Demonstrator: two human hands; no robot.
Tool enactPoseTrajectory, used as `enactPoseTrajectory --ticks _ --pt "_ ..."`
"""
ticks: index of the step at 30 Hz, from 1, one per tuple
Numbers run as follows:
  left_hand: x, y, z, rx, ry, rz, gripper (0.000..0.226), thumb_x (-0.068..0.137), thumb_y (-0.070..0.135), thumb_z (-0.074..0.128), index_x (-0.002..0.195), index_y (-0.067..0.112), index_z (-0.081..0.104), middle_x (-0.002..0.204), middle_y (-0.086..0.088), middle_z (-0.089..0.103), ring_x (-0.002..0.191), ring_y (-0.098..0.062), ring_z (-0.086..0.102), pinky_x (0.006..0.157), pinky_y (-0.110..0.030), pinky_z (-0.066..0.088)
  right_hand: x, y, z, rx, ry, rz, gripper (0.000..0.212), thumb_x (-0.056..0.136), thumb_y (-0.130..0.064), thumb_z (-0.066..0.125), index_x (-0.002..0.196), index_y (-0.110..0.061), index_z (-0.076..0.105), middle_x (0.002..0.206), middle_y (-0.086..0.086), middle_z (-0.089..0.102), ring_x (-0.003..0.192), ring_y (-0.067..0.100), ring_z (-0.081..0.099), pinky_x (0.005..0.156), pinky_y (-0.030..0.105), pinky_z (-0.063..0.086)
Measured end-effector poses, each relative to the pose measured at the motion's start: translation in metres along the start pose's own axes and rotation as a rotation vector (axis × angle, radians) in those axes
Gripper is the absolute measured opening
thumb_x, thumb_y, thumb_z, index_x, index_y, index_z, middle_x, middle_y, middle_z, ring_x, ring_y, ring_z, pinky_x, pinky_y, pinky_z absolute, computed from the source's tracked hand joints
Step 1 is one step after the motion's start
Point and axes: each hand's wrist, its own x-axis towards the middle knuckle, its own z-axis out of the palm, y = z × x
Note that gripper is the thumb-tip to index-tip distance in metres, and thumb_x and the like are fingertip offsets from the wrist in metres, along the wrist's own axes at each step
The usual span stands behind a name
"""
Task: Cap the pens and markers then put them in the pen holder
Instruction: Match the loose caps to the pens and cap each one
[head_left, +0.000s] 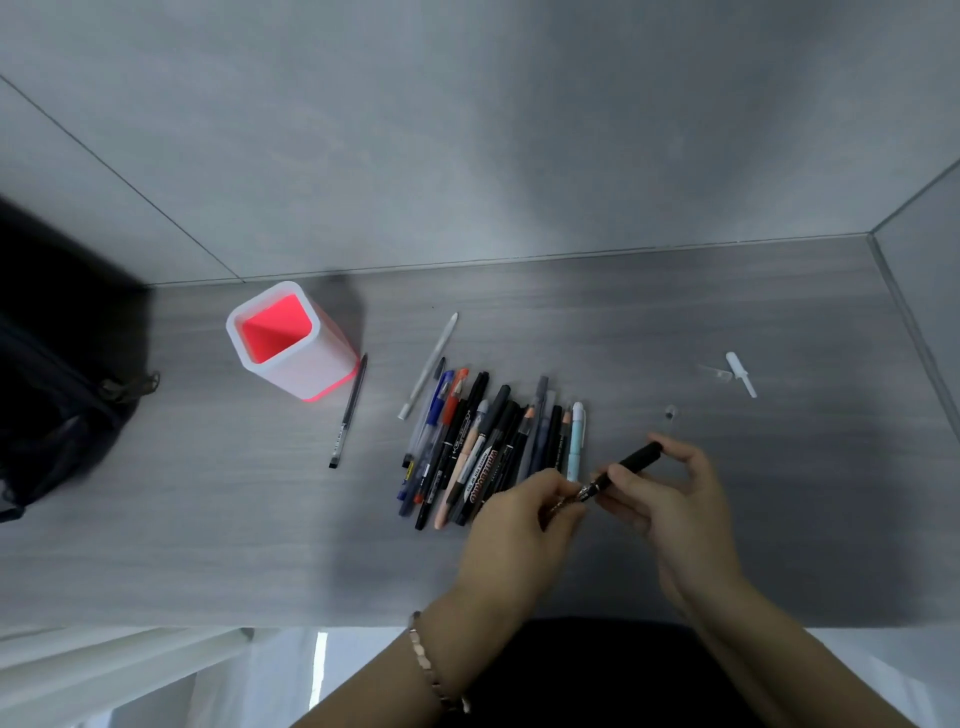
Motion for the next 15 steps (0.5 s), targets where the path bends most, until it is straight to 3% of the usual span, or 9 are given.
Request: enactPoseTrajectory --ticks 2,5,8,11,13,15 --pt "0.000 -0.002 0.003 0.100 0.082 0.098 0.011 0.084 0.024 0.058 0.090 0.017 0.064 0.076 0.004 0.067 0.073 -0.010 0.057 0.063 -0.020 0.042 0.005 -0.002 0.007 0.037 -0.002 -0.024 0.042 0.077 0.013 0.056 0.091 -0.026 0.051 0.064 0.011 0.069 0.058 0.014 0.069 0.070 0.031 0.058" --pt "0.005 -0.002 0.007 -0.168 0.141 0.032 0.008 0.084 0.022 0.058 0.087 0.017 0.064 0.067 0.008 0.061 0.060 -0.003 0.054 0.059 -0.019 0.042 0.012 -0.013 0.013 0.026 -0.100 -0.047 0.042 0.079 0.013 0.053 0.092 -0.027 0.050 0.058 0.008 0.069 0.059 0.013 0.068 0.065 0.026 0.059" --pt "0.015 0.001 0.006 -0.375 0.007 -0.108 0.011 0.088 0.016 0.056 0.078 0.020 0.059 0.056 0.006 0.055 0.049 -0.002 0.050 0.056 -0.023 0.041 0.022 -0.022 0.014 -0.110 -0.164 -0.071 0.041 0.078 0.013 0.057 0.094 -0.024 0.052 0.061 0.008 0.067 0.055 0.012 0.068 0.059 0.023 0.059" --pt "0.032 0.005 -0.013 -0.115 -0.129 -0.081 0.018 0.094 0.028 0.043 0.088 0.023 0.059 0.077 -0.003 0.064 0.069 -0.017 0.059 0.068 -0.033 0.046 0.039 -0.021 0.004 -0.371 -0.100 -0.143 0.041 0.076 0.005 0.065 0.110 -0.015 0.053 0.070 0.010 0.065 0.060 0.018 0.066 0.065 0.029 0.059" --pt "0.048 -0.007 -0.032 0.154 0.048 -0.009 0.022 0.094 0.027 0.044 0.102 0.016 0.061 0.094 -0.005 0.065 0.085 -0.019 0.060 0.075 -0.030 0.046 0.050 -0.015 -0.007 -0.634 -0.083 -0.212 0.048 0.077 -0.007 0.069 0.120 -0.016 0.050 0.073 0.005 0.063 0.071 0.022 0.064 0.075 0.036 0.056" --pt "0.063 -0.024 -0.051 0.295 0.253 -0.006 0.023 0.091 0.020 0.049 0.107 0.010 0.061 0.104 -0.013 0.063 0.094 -0.029 0.060 0.082 -0.037 0.049 0.058 -0.008 -0.015 -0.834 -0.087 -0.252 0.053 0.078 -0.016 0.069 0.125 -0.018 0.047 0.077 0.006 0.060 0.075 0.022 0.061 0.075 0.035 0.052"
